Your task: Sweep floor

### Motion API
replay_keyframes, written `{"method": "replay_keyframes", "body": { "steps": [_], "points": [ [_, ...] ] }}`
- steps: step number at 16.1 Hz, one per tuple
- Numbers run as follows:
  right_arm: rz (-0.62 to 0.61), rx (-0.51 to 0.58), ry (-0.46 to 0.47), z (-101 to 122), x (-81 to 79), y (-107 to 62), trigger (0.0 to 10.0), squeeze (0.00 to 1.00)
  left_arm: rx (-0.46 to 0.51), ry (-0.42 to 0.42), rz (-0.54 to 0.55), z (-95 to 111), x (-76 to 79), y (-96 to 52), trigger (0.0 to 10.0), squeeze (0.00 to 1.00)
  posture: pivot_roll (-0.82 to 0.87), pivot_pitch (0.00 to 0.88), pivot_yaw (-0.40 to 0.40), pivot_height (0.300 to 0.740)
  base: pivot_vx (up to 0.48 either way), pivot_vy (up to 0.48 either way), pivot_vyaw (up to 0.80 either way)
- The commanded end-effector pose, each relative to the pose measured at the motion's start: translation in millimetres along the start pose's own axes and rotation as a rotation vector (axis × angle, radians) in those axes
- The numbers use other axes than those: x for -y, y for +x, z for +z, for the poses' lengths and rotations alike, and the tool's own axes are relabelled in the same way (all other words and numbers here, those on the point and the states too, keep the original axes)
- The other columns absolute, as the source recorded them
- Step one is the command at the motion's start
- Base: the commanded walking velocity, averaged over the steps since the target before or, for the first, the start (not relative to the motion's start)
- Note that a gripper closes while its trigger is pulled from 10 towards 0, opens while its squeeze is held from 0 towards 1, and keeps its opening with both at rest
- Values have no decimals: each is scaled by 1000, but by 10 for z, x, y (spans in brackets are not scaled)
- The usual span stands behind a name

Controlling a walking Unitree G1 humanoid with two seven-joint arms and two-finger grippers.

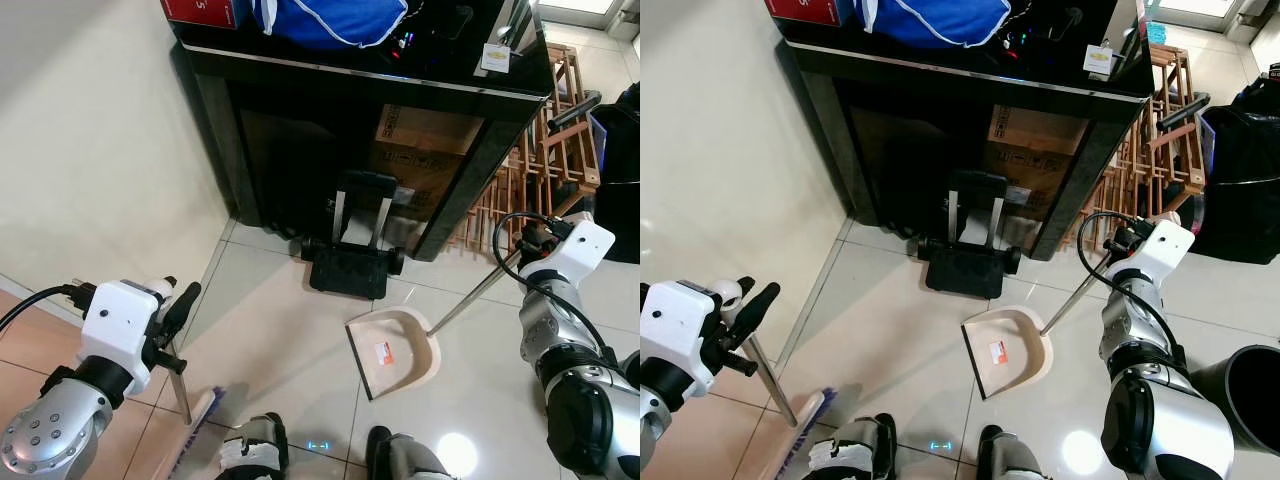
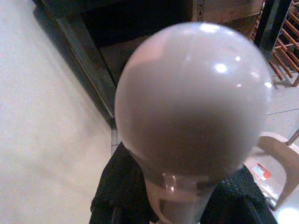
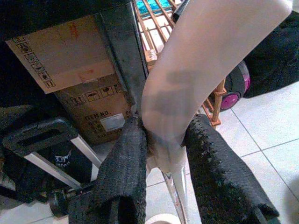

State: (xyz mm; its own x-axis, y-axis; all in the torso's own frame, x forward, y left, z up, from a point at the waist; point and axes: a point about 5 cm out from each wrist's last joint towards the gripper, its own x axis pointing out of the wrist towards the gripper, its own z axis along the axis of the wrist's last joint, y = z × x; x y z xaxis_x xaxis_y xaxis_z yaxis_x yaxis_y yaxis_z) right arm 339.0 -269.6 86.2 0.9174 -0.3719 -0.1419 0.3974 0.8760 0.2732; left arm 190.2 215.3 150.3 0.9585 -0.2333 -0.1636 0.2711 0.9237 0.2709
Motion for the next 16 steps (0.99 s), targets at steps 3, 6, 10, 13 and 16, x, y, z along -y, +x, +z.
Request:
{"method": "replay_keyframes", "body": {
  "steps": [3, 6, 10, 13, 16],
  "points": [
    [-41, 15, 23, -46, 103, -43, 0, 0, 6, 16, 0, 13, -20, 12, 10000, 0, 339, 206, 26, 740, 0, 0, 0],
    [-42, 26, 33, -61, 91, -56, 0, 0, 12, 13, -4, 10, -7, 61, 10000, 0, 326, 191, 25, 740, 0, 0, 0],
    [-75, 176, -30, 58, 6, -80, 0, 0, 40, 11, -31, 27, 18, 185, 10000, 0, 285, 169, 23, 740, 0, 0, 0],
    [-134, 344, -134, 172, 5, -165, 0, 0, 71, 1, -46, 33, 26, 321, 10000, 0, 243, 131, 17, 740, 0, 0, 0],
    [-206, 479, -159, 190, 63, -336, 0, 0, 95, -19, -90, 11, 104, 497, 10000, 0, 165, 88, 33, 740, 0, 0, 0]
  ]
}}
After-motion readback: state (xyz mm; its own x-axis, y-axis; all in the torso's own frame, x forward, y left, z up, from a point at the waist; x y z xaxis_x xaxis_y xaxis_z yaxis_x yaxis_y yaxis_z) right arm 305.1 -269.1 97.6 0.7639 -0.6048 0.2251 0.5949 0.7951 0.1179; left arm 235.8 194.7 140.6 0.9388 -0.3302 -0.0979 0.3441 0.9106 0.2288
